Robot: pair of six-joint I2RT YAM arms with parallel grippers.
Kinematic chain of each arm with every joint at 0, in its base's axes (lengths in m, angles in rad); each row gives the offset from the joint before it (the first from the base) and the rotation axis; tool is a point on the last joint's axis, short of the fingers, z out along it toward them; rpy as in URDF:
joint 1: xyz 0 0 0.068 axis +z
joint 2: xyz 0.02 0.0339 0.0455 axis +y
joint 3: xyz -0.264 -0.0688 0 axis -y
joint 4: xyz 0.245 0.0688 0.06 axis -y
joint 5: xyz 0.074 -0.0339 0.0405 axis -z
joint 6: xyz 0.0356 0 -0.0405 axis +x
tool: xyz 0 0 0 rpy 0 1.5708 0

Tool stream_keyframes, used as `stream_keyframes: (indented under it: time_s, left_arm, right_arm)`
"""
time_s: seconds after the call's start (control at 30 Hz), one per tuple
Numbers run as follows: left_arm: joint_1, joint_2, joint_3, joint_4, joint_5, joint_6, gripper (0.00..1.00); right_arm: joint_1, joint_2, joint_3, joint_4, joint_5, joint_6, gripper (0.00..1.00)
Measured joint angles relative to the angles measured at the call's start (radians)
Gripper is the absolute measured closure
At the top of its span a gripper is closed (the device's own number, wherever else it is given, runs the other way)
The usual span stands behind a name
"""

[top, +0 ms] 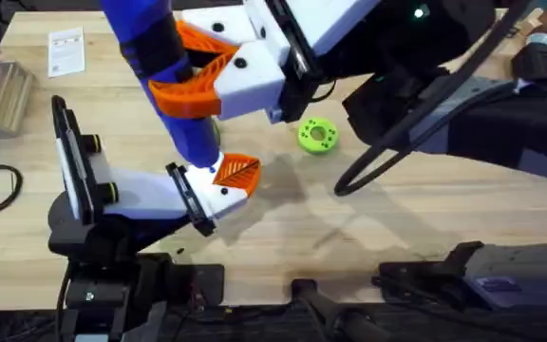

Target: Pick up the gripper from the table and insert it into the empty holder that is missing its gripper. Then pick up a screw, insert it into the mounting hole, and use the screwdriver to tighten it. Finally, clean up the table by picking up the vegetable and placing it into the bucket.

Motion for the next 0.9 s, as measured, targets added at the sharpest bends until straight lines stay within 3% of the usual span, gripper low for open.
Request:
stream_keyframes:
  time_s: [0.9]
  left_arm:
    - [0.000, 0.000, 0.000, 0.000, 0.000, 0.000, 0.985]
  right_arm:
    - [0.000, 0.031, 0.000, -0.030, -0.003, -0.045, 0.979]
